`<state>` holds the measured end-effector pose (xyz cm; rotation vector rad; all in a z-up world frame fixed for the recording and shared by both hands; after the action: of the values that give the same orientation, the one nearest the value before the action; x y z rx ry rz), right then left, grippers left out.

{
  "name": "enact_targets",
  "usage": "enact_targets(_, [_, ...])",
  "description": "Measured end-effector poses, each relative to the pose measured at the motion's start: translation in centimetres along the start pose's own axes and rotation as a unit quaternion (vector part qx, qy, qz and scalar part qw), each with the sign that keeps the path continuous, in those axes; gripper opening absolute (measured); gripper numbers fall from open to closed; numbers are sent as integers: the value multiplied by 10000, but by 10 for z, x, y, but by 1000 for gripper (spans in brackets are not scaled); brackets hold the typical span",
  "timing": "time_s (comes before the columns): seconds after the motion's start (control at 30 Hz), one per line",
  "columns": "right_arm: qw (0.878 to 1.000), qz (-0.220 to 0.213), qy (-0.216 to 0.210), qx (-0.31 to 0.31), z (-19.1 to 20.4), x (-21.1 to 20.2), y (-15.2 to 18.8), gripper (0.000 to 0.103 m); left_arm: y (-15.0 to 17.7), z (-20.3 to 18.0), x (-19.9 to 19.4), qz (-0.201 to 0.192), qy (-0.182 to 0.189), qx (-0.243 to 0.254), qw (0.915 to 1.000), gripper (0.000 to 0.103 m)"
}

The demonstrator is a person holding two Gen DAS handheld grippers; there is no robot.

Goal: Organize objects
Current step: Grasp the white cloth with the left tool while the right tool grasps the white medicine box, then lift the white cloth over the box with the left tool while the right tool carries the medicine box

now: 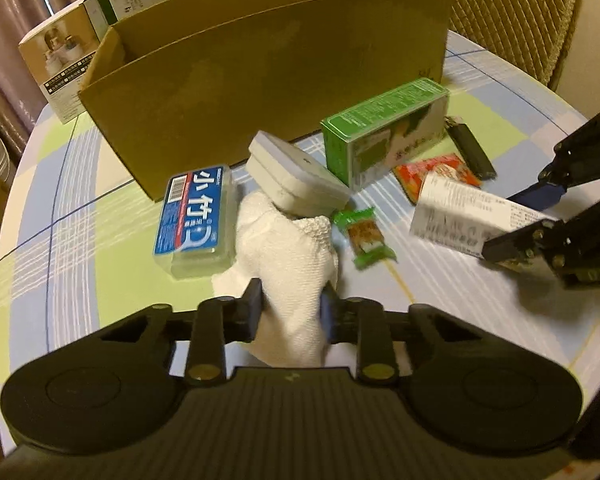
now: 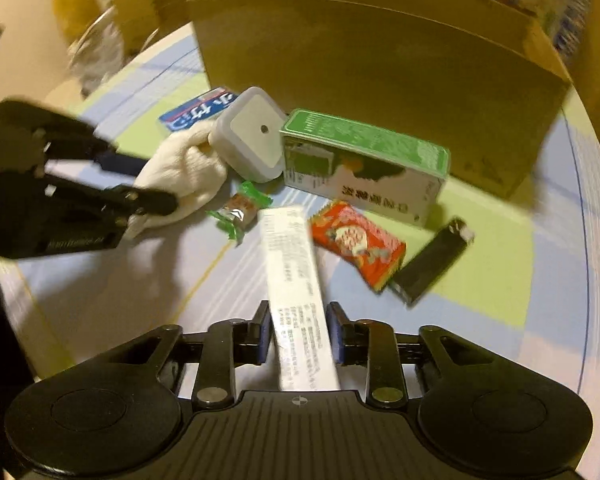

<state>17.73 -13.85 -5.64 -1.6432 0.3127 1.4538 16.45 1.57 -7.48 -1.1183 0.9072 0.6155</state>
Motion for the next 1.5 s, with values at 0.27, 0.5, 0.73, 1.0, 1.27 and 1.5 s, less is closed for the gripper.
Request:
enact_targets(0.27, [9983,-96,105,563,0,-25,26,23,20,-29,-22,18,157,149,9998,27])
enact_targets(0.5, [9976,-210,231,618,-7,-21,27,48,21,-39,-13,-125,68,448,9989,59])
enact_targets(0.73, [9984,-106,99,547,-6,-6,26,48,17,-35,5,-26,16,438,9990,57])
enact_targets(1.0, [9986,-121,301,415,1,-5,31,23,14,-24,2,48,18,-11,10000,27])
enact_targets(1.27, [9952,-551,332,737,-1,-47,35,23,20,-25,-34,-102,217,-553,9982,26])
enact_targets(1.5, [9908,-1100,311,719,-7,-94,-4,23,-5,-14,-78,-509,191,-614,9966,26])
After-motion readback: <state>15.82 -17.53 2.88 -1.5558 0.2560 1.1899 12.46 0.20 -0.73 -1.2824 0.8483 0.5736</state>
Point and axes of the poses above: each gripper's, at about its wrist camera, not at the fingertips, and x roughly the way its jaws point, z to its left, y to its underside, the point moved 1 cm from there along x, roughly the way its jaws point, and after that the axes turned 4 degrees about z, right-handed, at the moved point
